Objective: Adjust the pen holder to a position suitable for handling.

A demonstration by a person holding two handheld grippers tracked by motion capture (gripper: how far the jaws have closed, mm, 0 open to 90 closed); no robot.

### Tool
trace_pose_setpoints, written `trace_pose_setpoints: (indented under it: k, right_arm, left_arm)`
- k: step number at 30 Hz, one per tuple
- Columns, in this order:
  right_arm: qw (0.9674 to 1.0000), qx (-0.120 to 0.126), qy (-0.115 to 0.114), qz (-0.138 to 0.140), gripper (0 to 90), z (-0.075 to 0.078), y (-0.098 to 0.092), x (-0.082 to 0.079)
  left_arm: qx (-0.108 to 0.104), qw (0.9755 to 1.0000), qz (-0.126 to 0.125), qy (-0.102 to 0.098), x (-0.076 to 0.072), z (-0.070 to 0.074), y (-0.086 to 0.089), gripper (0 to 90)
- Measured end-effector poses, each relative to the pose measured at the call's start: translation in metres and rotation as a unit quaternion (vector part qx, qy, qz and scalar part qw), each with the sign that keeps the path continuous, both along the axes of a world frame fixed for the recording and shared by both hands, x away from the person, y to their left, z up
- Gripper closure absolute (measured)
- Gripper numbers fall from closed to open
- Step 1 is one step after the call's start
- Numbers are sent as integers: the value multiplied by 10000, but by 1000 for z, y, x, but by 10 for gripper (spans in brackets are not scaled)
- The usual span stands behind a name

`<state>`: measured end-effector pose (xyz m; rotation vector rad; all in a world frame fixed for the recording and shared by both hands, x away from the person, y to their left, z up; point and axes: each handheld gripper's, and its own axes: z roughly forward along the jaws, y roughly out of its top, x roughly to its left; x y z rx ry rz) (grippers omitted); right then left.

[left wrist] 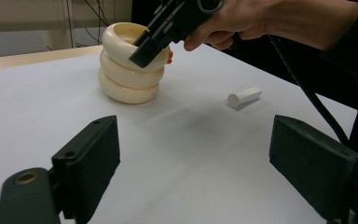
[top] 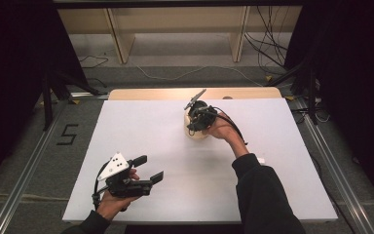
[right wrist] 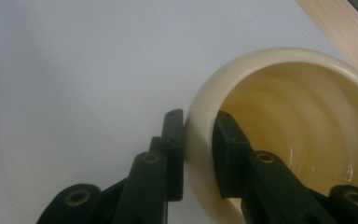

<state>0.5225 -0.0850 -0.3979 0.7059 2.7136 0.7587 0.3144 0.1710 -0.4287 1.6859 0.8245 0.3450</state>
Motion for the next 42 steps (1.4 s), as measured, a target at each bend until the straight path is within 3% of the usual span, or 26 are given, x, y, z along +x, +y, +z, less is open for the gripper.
trace_pose_setpoints:
  k: [15, 30, 42]
  right_arm:
    - [9994, 173, 168, 239, 785, 10, -18, -28]
    - [9980, 65, 443, 455, 785, 9, -20, -53]
    - [9972, 0, 554, 499, 785, 4, -25, -60]
  left_arm:
    - [17, 10000, 1, 7, 0, 0, 0, 156]
    - [25, 10000, 8, 14, 0, 0, 0, 156]
    - [33, 10000, 12, 9, 0, 0, 0, 156]
